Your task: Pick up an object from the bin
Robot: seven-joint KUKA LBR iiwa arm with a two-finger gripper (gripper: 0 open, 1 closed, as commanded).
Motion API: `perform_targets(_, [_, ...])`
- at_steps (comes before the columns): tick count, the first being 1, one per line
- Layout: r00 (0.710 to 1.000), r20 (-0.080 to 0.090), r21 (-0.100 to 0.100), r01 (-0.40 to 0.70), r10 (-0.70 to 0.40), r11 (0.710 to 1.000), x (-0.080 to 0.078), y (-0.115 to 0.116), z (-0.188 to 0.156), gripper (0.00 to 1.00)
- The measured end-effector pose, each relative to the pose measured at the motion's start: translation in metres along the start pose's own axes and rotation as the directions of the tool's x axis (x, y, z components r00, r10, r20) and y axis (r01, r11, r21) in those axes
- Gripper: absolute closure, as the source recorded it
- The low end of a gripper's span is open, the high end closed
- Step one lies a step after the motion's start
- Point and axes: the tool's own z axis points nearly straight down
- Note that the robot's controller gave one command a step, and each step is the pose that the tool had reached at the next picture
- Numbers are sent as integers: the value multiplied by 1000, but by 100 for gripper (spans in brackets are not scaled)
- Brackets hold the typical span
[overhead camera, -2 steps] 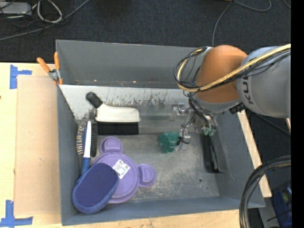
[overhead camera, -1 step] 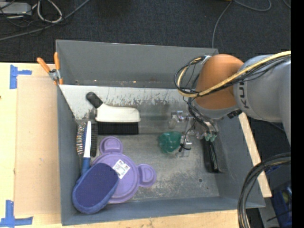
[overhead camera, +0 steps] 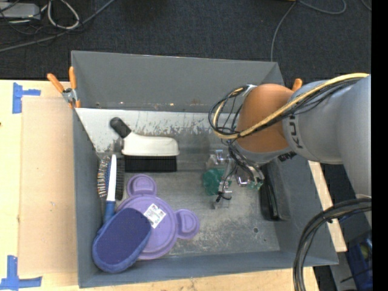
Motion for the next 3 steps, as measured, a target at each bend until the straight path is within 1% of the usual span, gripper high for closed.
perform_targets(1, [998, -12, 1, 58, -58, 998, -9, -3, -2, 100])
perform_targets(2, [998, -12, 1, 58, -58, 998, -9, -3, -2, 100])
perform_targets(3, [998, -17, 0, 58, -58, 998, -7, -2, -15, 100])
